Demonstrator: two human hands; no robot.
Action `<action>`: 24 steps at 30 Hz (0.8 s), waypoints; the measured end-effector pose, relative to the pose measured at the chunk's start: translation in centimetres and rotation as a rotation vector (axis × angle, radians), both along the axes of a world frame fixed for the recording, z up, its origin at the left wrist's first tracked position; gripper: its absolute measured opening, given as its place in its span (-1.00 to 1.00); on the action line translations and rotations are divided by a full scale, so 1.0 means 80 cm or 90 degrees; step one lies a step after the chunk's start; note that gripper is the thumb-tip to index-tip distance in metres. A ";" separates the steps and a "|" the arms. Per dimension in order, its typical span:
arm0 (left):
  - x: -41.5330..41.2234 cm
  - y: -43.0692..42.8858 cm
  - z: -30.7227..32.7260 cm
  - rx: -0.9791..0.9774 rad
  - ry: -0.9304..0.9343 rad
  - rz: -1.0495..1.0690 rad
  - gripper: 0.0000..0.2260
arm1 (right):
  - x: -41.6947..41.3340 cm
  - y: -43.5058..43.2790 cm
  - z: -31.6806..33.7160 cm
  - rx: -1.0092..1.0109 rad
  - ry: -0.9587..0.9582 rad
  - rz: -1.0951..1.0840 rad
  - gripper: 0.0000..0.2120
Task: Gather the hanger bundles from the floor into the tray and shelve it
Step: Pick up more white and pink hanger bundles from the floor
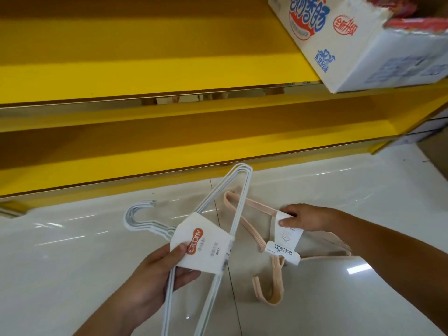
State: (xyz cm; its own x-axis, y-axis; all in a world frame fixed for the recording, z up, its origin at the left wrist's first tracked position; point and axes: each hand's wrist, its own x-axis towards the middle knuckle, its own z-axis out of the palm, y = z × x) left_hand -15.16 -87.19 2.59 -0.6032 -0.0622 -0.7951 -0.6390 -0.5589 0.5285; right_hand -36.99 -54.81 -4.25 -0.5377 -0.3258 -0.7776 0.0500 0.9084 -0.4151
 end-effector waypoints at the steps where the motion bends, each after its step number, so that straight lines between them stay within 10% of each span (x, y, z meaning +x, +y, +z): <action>1: -0.003 0.004 -0.001 0.003 0.003 -0.003 -0.73 | 0.005 0.001 0.003 -0.011 -0.009 -0.018 -0.92; 24: 0.130 -0.132 0.048 -0.029 0.044 0.088 -0.68 | 0.119 -0.096 0.046 -0.305 -0.146 -0.343 -0.80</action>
